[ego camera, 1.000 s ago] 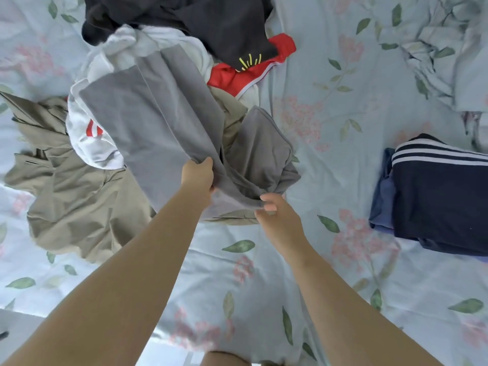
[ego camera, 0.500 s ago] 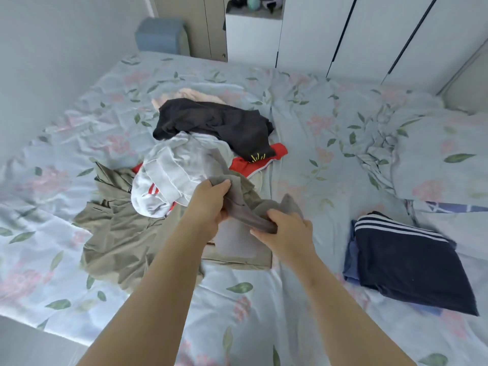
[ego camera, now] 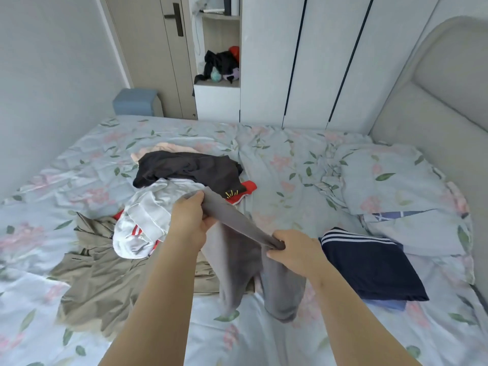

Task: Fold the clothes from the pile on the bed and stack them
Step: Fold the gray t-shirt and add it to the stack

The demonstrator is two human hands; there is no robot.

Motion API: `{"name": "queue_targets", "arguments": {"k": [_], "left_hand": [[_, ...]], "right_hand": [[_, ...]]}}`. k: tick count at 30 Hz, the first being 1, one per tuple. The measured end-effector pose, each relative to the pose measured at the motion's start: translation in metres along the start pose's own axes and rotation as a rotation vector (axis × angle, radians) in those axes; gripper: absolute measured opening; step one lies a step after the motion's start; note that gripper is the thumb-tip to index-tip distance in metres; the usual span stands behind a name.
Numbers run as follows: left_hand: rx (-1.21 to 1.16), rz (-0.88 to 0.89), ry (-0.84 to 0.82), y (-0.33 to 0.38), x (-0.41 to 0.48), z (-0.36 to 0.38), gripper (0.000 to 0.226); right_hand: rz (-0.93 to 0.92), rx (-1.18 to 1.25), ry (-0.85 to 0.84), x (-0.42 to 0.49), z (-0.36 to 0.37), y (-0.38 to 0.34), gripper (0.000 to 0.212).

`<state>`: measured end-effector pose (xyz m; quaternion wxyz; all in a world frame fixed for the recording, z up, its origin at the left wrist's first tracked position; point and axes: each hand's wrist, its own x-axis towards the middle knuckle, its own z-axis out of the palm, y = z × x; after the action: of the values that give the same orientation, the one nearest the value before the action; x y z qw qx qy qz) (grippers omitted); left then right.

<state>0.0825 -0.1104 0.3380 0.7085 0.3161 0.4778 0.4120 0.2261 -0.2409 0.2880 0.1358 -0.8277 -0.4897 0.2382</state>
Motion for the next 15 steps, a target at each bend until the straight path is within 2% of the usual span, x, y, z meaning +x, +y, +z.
{"name": "queue_targets", "arguments": {"k": [4,7,9,11,15], "left_hand": [[-0.122,0.038,0.008,0.012,-0.007,-0.014,0.018],[-0.151,0.081,0.053,0.010,-0.008,-0.020,0.017],[-0.118,0.111,-0.014,0.002,-0.007,-0.021,0.017],[0.047,0.105,-0.117,-0.008,-0.008,-0.018,0.015],[0.390,0.014,-0.345,-0.025,-0.027,-0.008,0.023]], "right_hand": [[0.089,-0.009,-0.011,-0.012,0.005,0.005,0.038],[0.037,0.121,0.031,-0.016,-0.001,0.001,0.037],[0.004,0.347,0.011,-0.019,-0.010,-0.004,0.034],[0.026,0.657,0.021,-0.020,-0.016,-0.011,0.028],[0.141,1.180,0.166,-0.013,-0.022,-0.025,0.025]]}}
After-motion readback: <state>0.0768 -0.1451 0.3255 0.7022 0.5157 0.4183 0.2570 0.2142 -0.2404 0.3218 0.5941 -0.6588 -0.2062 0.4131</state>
